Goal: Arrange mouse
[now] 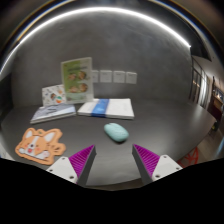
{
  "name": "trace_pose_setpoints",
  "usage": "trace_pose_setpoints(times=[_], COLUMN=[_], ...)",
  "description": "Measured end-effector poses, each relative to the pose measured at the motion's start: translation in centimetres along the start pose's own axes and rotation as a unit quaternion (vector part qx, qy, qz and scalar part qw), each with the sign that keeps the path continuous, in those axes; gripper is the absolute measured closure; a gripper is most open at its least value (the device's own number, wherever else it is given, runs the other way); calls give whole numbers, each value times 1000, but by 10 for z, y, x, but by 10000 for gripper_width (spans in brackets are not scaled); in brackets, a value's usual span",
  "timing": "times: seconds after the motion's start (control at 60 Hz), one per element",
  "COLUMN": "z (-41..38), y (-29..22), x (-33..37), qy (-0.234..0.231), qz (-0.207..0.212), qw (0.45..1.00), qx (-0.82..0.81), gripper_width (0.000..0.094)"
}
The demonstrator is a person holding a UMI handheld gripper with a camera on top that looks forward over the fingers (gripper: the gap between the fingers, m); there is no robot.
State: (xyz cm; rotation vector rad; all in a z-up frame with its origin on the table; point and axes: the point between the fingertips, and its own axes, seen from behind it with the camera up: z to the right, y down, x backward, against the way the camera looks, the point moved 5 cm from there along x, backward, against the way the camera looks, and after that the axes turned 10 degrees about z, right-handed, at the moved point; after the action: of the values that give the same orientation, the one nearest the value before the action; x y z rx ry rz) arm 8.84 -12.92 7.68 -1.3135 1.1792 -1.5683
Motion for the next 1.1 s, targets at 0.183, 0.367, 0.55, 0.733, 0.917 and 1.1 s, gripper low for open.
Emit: trace_pose_setpoints(times=[0.183, 0.367, 0.55, 0.733, 0.917, 1.1], z=[61, 38, 41, 42, 38, 38], y=[6, 9, 24, 17, 11, 10], x=[-61, -102, -136, -167, -187, -187], qy=[-34, -105, -117, -122, -110, -79], qz=[-37, -58, -88, -102, -104, -94], qw=[999, 993, 988, 987, 988, 992], qx=[17, 23, 45, 12, 7, -37], gripper_width=[151, 157, 150, 182, 327, 441])
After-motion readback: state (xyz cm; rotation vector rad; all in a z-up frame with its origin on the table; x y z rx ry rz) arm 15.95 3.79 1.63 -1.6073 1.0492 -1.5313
